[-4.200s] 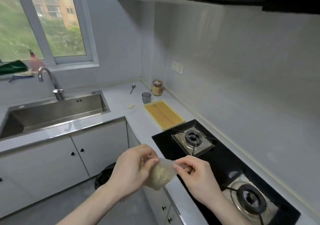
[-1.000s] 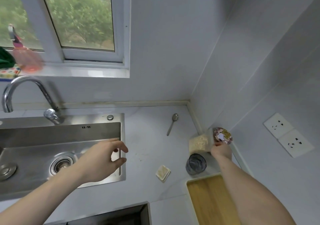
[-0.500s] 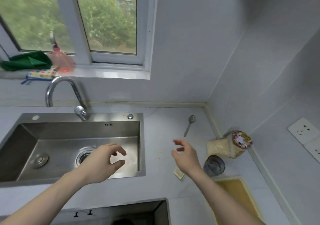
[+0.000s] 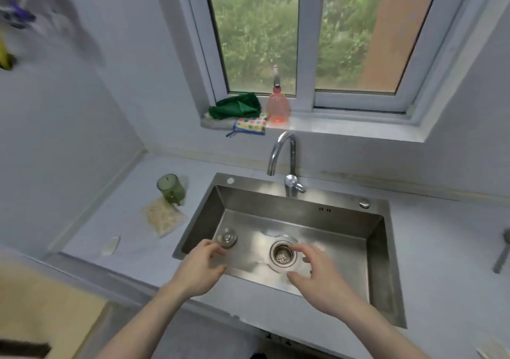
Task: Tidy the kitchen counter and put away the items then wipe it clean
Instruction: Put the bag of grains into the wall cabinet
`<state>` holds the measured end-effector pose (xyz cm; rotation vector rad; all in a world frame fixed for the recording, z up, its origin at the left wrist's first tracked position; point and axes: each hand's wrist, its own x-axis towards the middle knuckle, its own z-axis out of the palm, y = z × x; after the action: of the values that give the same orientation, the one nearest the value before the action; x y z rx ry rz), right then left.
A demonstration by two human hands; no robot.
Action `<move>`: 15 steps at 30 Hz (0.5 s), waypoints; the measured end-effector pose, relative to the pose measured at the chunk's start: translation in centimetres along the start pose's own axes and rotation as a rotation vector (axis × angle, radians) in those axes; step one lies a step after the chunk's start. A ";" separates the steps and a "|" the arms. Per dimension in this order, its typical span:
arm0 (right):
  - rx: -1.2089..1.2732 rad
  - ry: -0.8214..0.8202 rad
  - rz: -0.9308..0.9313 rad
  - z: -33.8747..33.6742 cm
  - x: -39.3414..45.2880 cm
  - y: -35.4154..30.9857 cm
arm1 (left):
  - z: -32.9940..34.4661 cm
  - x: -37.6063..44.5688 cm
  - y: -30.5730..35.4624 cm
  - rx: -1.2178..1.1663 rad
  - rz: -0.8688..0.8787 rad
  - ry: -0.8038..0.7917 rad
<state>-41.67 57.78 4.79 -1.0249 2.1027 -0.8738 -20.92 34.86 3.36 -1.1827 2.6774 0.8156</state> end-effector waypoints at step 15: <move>-0.103 -0.102 -0.004 10.5 11.6 -12.9 | -3.0 13.5 -20.4 0.295 -0.282 -0.205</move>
<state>-34.05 38.99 5.89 -1.1040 2.0779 -0.7062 -15.38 13.13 -6.97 -1.2818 2.2979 0.4528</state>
